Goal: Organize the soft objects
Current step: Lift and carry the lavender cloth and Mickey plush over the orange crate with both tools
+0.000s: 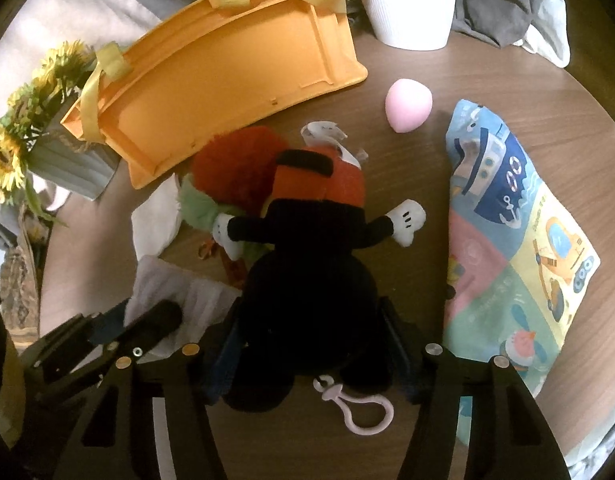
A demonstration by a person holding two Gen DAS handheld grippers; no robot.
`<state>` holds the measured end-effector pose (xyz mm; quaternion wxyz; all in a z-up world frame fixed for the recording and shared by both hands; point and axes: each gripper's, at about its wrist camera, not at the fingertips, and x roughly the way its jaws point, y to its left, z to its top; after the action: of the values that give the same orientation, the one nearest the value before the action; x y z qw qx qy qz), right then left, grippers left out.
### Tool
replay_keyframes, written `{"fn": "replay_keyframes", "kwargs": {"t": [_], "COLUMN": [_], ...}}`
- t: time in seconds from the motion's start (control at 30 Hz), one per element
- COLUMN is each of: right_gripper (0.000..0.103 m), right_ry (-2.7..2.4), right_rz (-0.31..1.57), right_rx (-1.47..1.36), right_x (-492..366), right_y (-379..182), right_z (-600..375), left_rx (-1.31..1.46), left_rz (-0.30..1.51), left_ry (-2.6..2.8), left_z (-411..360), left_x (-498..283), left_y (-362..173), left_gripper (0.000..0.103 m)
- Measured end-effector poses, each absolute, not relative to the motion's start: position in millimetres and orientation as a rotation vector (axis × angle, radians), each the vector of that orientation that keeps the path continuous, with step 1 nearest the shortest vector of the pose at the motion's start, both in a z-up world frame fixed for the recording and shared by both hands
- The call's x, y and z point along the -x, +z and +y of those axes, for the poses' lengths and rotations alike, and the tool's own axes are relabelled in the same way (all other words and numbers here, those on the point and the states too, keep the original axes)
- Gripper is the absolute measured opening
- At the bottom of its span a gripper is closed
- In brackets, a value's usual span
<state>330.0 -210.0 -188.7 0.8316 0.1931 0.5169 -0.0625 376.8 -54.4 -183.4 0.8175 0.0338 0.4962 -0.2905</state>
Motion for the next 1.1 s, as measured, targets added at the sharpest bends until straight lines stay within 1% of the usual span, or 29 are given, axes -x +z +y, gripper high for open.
{"fn": "replay_keyframes", "kwargs": {"t": [0.17, 0.73, 1.1], "right_gripper": [0.061, 0.061, 0.061], "right_ry": [-0.135, -0.166, -0.158], "right_rz": [1.074, 0.963, 0.875], "right_rx": [-0.396, -0.329, -0.315], "right_x": [-326.0, -307.5, -302.9], "right_y": [-181.5, -137.8, -105.1], "right_z": [-209.3, -199.2, -191.1], "left_rx": [-0.063, -0.111, -0.094], "left_rz": [1.044, 0.889, 0.826], "left_ry": [-0.603, -0.579, -0.561], "left_z": [-49.4, -37.6, -29.1], "left_x": [-373.2, -356.6, -354.2], "left_y": [-171.4, -121.6, -90.1], "left_gripper": [0.027, 0.027, 0.027]}}
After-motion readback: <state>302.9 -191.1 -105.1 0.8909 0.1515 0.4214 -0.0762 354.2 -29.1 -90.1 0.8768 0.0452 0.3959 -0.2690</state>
